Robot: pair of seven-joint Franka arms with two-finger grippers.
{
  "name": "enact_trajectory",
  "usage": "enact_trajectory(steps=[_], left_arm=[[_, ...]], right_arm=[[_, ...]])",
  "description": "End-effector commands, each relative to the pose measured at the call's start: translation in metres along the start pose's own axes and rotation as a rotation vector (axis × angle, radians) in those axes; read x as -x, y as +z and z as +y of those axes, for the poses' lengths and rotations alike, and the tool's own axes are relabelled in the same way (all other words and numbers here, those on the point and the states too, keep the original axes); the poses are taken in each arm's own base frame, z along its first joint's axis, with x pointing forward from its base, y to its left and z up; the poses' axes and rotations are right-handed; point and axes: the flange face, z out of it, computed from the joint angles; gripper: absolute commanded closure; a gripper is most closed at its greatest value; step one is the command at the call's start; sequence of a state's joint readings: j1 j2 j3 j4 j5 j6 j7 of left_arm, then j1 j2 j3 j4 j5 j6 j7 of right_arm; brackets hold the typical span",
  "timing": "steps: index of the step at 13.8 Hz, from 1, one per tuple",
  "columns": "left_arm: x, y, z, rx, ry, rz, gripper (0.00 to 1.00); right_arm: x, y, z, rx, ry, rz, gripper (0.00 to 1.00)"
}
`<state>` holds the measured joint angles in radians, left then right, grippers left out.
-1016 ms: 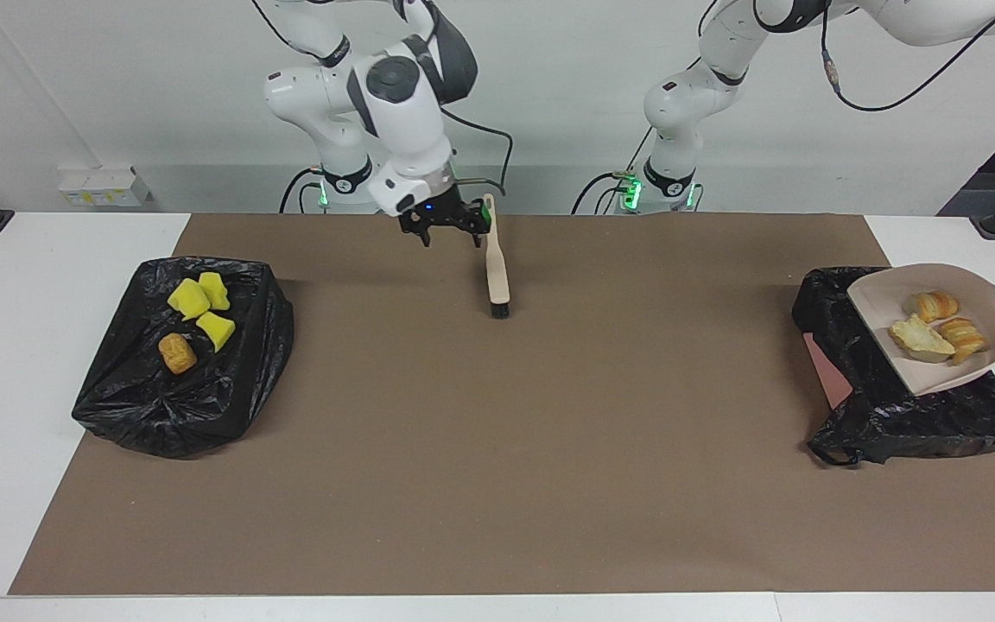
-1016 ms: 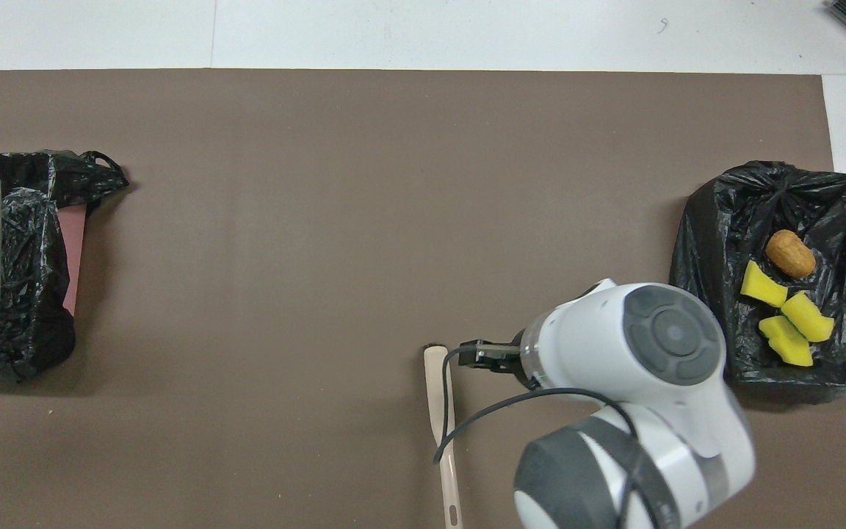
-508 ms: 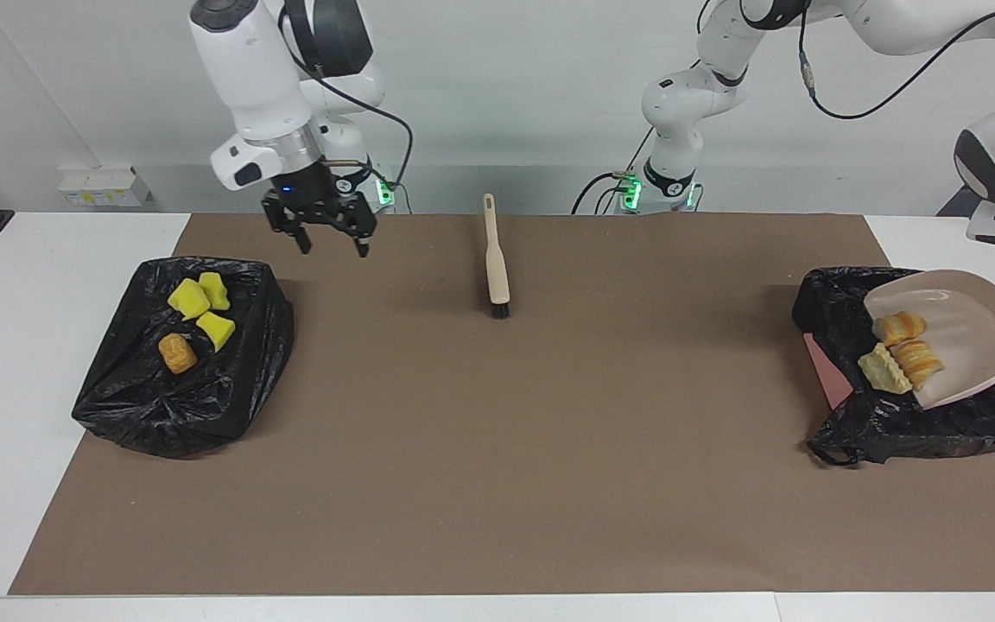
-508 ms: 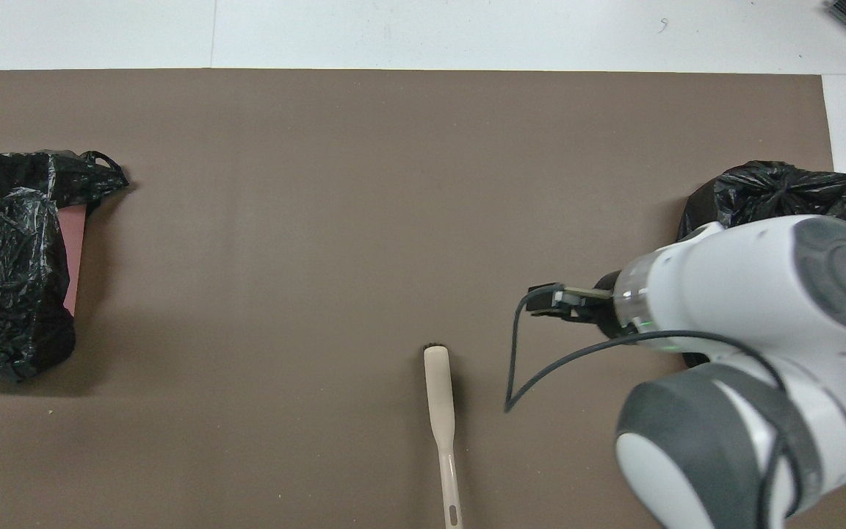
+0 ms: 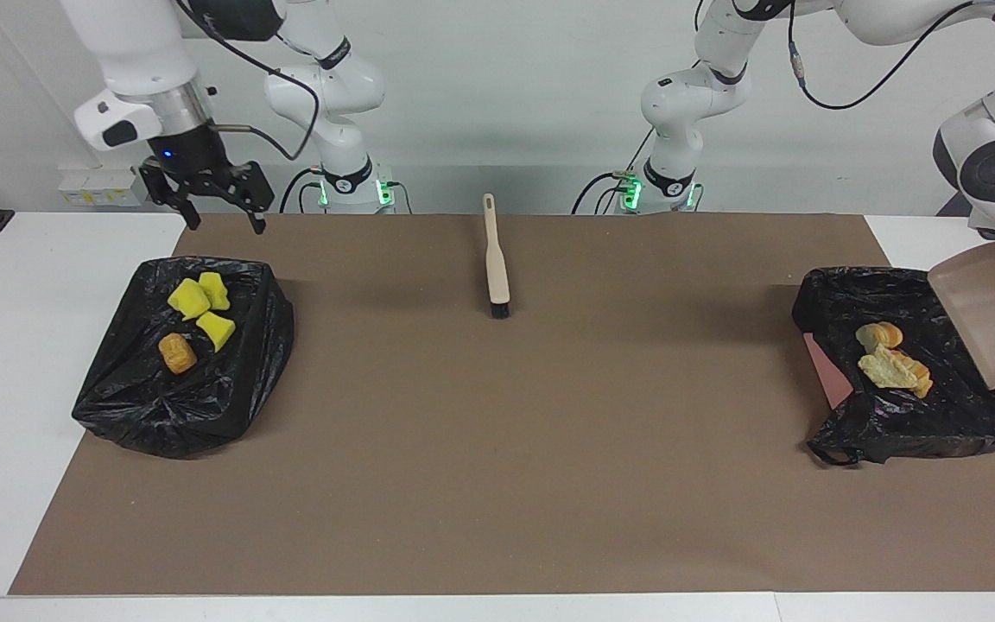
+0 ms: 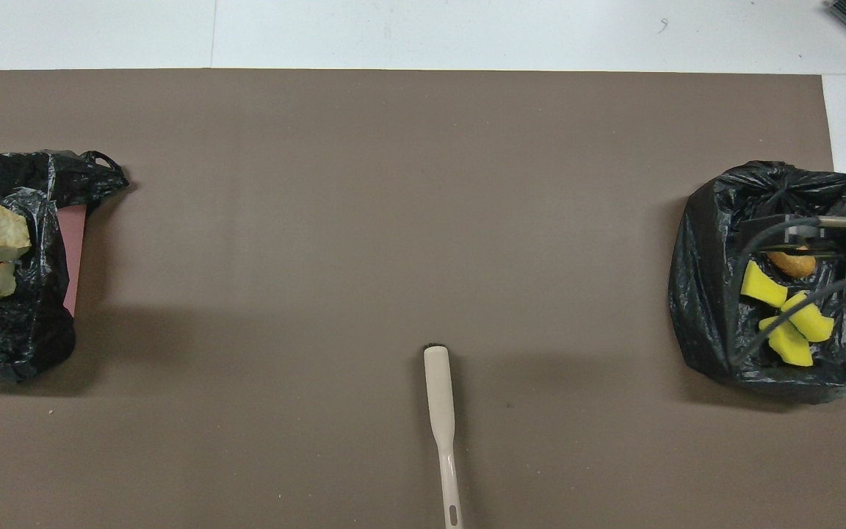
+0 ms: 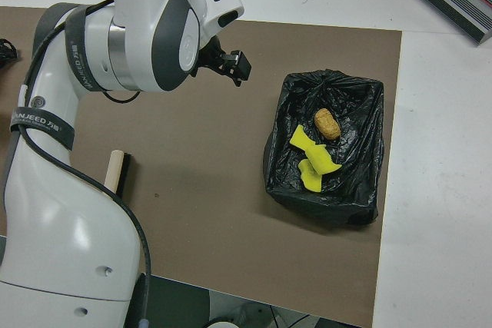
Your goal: Sweep and dump trash in bin
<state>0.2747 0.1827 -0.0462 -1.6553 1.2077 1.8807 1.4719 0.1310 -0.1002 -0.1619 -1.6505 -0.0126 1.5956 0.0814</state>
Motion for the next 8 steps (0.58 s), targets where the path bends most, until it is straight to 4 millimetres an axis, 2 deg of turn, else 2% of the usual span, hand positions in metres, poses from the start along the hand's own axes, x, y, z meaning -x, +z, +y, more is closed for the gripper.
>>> enact_trajectory(steps=[1, 3, 4, 5, 6, 8], left_arm=[[0.006, -0.023, 0.009, 0.007, -0.016, -0.067, 1.0], [0.017, -0.041, 0.014, -0.005, -0.032, -0.072, 1.0], [0.019, -0.064, 0.014, -0.041, -0.044, -0.063, 1.0], [0.02, -0.076, 0.016, -0.053, -0.052, -0.047, 1.0], [0.017, -0.089, 0.015, -0.062, -0.068, 0.0, 1.0], [-0.002, -0.115, 0.012, -0.064, -0.076, 0.105, 1.0]], right_arm=[[0.008, -0.017, 0.005, -0.019, -0.016, -0.036, 0.0], [0.01, -0.02, 0.004, -0.02, -0.01, -0.025, 0.0], [0.01, -0.019, 0.005, -0.027, -0.01, -0.029, 0.0], [0.01, -0.021, 0.002, -0.036, -0.02, -0.026, 0.0], [0.012, -0.023, 0.0, -0.037, -0.026, -0.026, 0.0], [0.019, -0.031, 0.005, -0.041, -0.019, -0.016, 0.0]])
